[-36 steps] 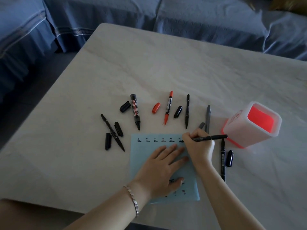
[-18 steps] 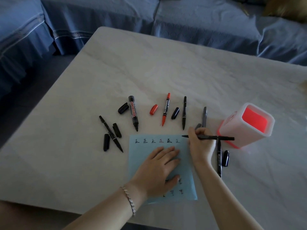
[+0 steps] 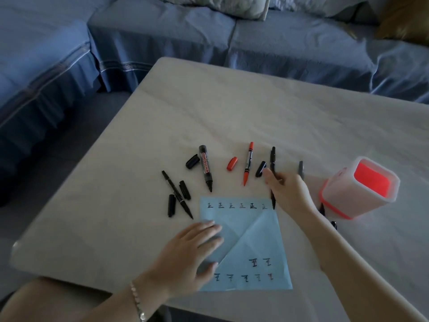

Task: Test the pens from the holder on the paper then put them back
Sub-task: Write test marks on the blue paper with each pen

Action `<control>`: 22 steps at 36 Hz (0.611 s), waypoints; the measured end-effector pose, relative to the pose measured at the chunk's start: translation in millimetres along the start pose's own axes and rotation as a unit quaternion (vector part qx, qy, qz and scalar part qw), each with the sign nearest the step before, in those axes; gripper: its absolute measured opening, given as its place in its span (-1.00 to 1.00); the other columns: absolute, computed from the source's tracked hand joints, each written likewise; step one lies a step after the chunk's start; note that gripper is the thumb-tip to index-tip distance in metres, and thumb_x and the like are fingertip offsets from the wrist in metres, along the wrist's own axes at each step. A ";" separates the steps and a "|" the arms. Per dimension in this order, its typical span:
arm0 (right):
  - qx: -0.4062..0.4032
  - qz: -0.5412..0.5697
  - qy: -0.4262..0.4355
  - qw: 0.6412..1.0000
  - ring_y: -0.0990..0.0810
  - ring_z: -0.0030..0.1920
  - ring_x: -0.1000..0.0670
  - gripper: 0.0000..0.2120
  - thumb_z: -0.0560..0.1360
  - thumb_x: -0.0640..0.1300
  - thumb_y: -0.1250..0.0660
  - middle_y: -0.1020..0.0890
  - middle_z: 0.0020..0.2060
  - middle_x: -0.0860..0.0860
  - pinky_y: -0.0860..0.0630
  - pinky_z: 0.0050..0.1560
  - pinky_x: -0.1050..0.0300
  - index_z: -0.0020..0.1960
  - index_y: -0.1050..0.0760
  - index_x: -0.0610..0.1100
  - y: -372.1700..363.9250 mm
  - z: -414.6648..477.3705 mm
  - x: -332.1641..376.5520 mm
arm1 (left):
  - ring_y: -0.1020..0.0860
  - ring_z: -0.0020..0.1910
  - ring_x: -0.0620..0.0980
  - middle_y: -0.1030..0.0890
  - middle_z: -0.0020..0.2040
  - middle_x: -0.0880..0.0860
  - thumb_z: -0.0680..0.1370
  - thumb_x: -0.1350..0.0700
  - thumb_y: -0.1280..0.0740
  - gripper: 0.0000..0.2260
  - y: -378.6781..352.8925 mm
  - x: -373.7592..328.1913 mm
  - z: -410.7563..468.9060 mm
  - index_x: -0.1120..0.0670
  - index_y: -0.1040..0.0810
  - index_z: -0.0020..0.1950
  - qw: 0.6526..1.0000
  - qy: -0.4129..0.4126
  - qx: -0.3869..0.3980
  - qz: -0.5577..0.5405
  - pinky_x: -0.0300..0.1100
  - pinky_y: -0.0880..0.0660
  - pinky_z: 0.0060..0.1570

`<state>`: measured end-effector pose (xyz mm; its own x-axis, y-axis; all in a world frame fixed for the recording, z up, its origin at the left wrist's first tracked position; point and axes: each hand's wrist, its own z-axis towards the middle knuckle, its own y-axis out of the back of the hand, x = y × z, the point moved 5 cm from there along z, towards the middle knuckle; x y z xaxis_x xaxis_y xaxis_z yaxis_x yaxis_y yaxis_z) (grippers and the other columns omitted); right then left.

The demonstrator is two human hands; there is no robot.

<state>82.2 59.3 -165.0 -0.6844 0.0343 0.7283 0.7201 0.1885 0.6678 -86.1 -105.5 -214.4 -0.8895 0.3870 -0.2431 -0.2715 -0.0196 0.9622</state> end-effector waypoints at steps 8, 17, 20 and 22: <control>0.079 -0.056 0.092 0.991 -0.42 -0.52 0.16 -0.67 0.53 -0.01 -0.24 -0.51 -0.48 0.05 -0.30 -0.55 0.44 -0.40 -0.37 -0.02 -46.0 11.4 52.1 | -0.42 0.32 -0.14 -0.50 0.31 -0.06 0.47 -0.17 -0.18 -0.58 -3.7 -0.1 4.6 -0.03 -0.54 0.23 0.999 0.009 0.015 -0.042 -0.20 -0.26 0.34; 0.195 -0.153 0.140 0.959 -0.40 -0.37 0.00 -0.73 0.52 0.00 -0.26 -0.41 -0.44 -0.01 -0.29 -0.40 0.18 -0.18 -0.50 -0.22 -115.2 21.3 114.0 | -0.46 0.29 -0.13 -0.55 0.26 -0.04 0.44 -0.14 -0.25 -0.60 -4.5 4.0 2.0 0.02 -0.60 0.16 0.996 0.012 -0.014 -0.091 -0.22 -0.31 0.34; 0.210 -0.184 0.147 0.949 -0.50 -0.22 -0.09 -0.71 0.50 -0.01 -0.30 -0.50 -0.23 -0.11 -0.43 -0.23 0.09 -0.01 -0.54 -0.26 -129.4 23.7 116.9 | -0.45 0.29 -0.14 -0.55 0.26 -0.05 0.43 -0.14 -0.26 -0.61 -5.5 5.1 1.5 0.02 -0.60 0.15 0.994 0.012 -0.022 -0.102 -0.24 -0.31 0.34; 0.205 -0.209 0.156 0.944 -0.55 -0.13 -0.15 -0.70 0.49 -0.01 -0.32 -0.49 -0.08 -0.12 -0.48 -0.17 0.07 0.06 -0.51 -0.24 -134.7 25.1 116.0 | -0.44 0.29 -0.14 -0.55 0.26 -0.06 0.42 -0.14 -0.27 -0.61 -5.8 5.5 1.7 0.01 -0.61 0.14 0.994 0.012 -0.029 -0.108 -0.25 -0.29 0.34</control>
<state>-97.1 62.6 -174.3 -0.7864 -0.4048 0.4666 0.2465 0.4869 0.8379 -88.9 -101.8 -221.1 -0.8162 0.3657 -0.4472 -0.4775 0.0086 0.8786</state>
